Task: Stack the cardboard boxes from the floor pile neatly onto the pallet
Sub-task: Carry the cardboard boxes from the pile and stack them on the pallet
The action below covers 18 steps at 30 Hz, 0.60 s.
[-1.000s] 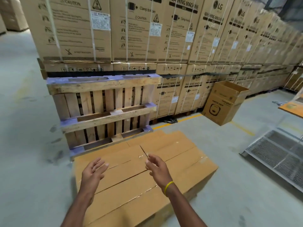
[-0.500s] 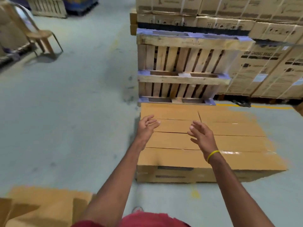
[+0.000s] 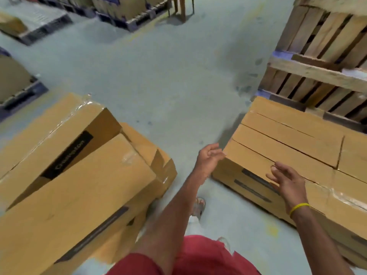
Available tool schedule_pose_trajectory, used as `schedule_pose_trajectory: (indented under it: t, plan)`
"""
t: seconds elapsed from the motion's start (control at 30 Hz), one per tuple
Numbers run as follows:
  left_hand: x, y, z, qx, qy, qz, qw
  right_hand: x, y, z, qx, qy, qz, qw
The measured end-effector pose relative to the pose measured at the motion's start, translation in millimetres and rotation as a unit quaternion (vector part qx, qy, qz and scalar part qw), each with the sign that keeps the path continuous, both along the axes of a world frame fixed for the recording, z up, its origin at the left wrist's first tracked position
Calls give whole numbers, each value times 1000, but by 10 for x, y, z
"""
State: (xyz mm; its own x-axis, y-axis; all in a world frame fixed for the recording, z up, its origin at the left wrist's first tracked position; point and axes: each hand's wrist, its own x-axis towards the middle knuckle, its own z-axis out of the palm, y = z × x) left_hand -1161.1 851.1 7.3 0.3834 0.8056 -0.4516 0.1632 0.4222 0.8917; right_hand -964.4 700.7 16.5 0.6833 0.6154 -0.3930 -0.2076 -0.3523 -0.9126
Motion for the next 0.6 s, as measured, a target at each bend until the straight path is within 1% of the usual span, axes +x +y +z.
schedule_pose_trajectory:
  t: [0.13, 0.27, 0.33, 0.43, 0.6]
  plan:
    - [-684, -154, -35, 13, 20, 118, 993, -373, 246, -74, 0, 20, 82, 996]
    - [-1380, -272, 130, 45, 31, 216, 975, -843, 577, -92, 10, 37, 166, 985]
    - [-1753, -346, 240, 65, 40, 265, 961, -1083, 713, -122, 8, 45, 211, 976]
    - [-2274, -456, 379, 70, 55, 334, 938, -1410, 859, -125, 10, 46, 271, 962]
    - [-3005, -631, 425, 59, 88, 429, 897, -1913, 971, -26, 13, 42, 323, 945]
